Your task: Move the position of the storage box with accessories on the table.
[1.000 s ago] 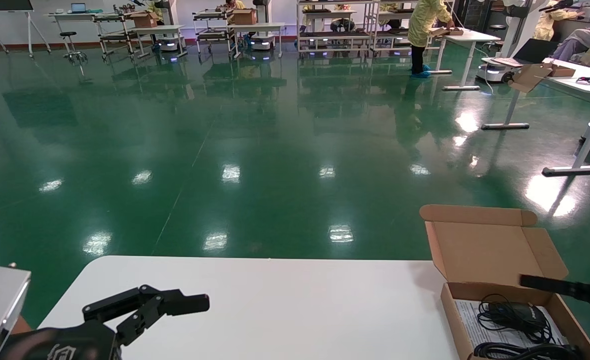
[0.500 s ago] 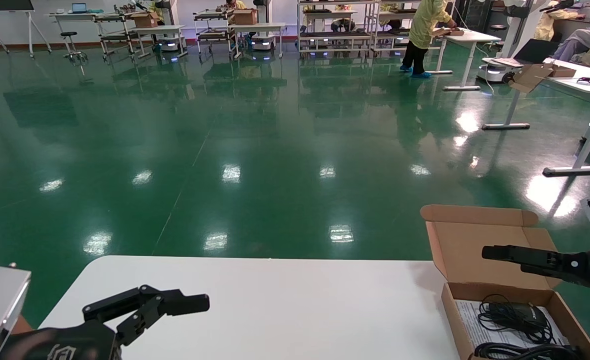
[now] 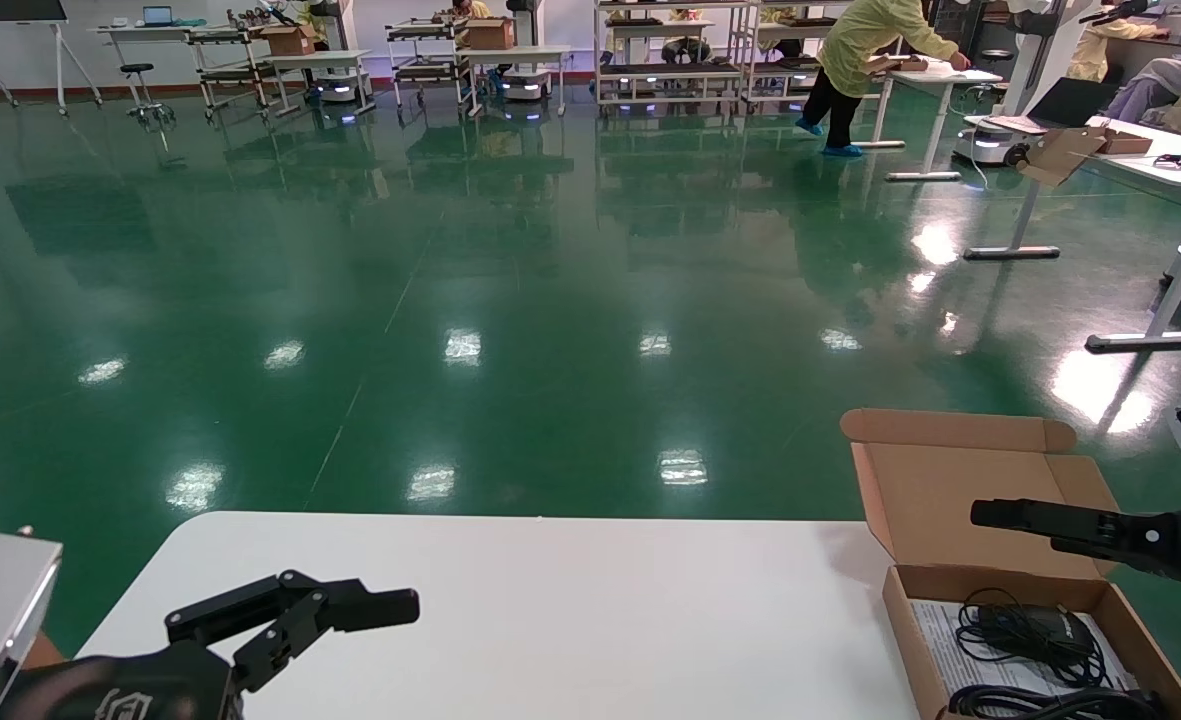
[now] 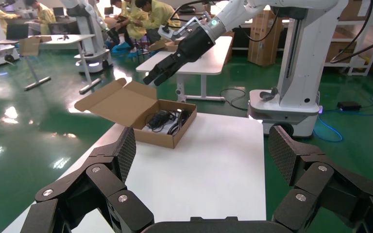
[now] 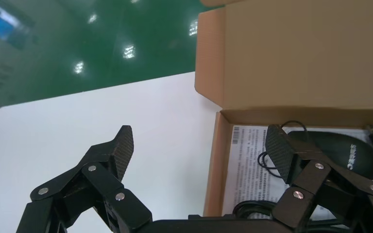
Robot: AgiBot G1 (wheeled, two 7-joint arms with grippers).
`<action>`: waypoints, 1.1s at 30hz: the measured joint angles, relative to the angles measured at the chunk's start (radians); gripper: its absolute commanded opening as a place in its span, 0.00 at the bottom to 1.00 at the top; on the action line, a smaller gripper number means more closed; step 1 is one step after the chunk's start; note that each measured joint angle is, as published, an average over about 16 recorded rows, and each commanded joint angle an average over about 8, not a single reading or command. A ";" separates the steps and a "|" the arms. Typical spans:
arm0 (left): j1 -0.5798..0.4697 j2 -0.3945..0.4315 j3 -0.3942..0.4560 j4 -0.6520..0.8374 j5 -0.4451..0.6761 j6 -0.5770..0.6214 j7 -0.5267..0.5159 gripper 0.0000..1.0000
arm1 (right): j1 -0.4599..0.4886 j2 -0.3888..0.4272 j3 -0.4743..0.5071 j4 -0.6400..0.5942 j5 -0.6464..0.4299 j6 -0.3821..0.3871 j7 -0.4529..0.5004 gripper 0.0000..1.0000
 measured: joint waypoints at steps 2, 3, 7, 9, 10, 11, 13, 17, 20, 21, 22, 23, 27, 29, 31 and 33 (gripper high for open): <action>0.000 0.000 0.000 0.000 0.000 0.000 0.000 1.00 | -0.015 0.004 0.010 0.024 0.010 -0.005 -0.010 1.00; 0.000 0.000 0.000 0.000 0.000 0.000 0.000 1.00 | -0.024 0.007 0.016 0.038 0.015 -0.007 -0.016 1.00; 0.000 0.000 0.000 0.000 0.000 0.000 0.000 1.00 | -0.065 0.019 0.045 0.106 0.044 -0.024 -0.044 1.00; 0.000 0.000 0.000 0.000 0.000 0.000 0.000 1.00 | -0.090 0.026 0.062 0.147 0.061 -0.034 -0.061 1.00; 0.000 0.000 0.000 0.000 0.000 0.000 0.000 1.00 | -0.103 0.029 0.071 0.168 0.070 -0.039 -0.070 1.00; 0.000 0.000 0.000 0.000 0.000 0.000 0.000 1.00 | -0.115 0.033 0.080 0.189 0.079 -0.044 -0.078 1.00; 0.000 0.000 0.000 0.000 0.000 0.000 0.000 1.00 | -0.141 0.040 0.098 0.230 0.097 -0.054 -0.095 1.00; 0.000 0.000 0.000 0.000 0.000 0.000 0.000 1.00 | -0.191 0.055 0.133 0.314 0.132 -0.074 -0.130 1.00; 0.000 0.000 0.000 0.000 0.000 0.000 0.000 1.00 | -0.229 0.066 0.160 0.376 0.158 -0.089 -0.155 1.00; 0.000 0.000 0.000 0.000 0.000 0.000 0.000 1.00 | -0.242 0.069 0.169 0.397 0.167 -0.094 -0.164 1.00; 0.000 0.000 0.000 0.000 0.000 0.000 0.000 1.00 | -0.255 0.073 0.178 0.418 0.176 -0.099 -0.173 1.00; 0.000 0.000 0.000 0.000 0.000 0.000 0.000 1.00 | -0.267 0.077 0.186 0.439 0.185 -0.104 -0.181 1.00; 0.000 0.000 0.000 0.000 0.000 0.000 0.000 1.00 | -0.318 0.091 0.222 0.522 0.220 -0.124 -0.215 1.00; 0.000 0.000 0.000 0.000 0.000 0.000 0.000 1.00 | -0.343 0.098 0.240 0.564 0.237 -0.135 -0.232 1.00; 0.000 0.000 0.000 0.000 0.000 0.000 0.000 1.00 | -0.369 0.106 0.257 0.605 0.255 -0.145 -0.250 1.00; 0.000 0.000 0.000 0.000 0.000 0.000 0.000 1.00 | -0.394 0.113 0.275 0.647 0.272 -0.155 -0.267 1.00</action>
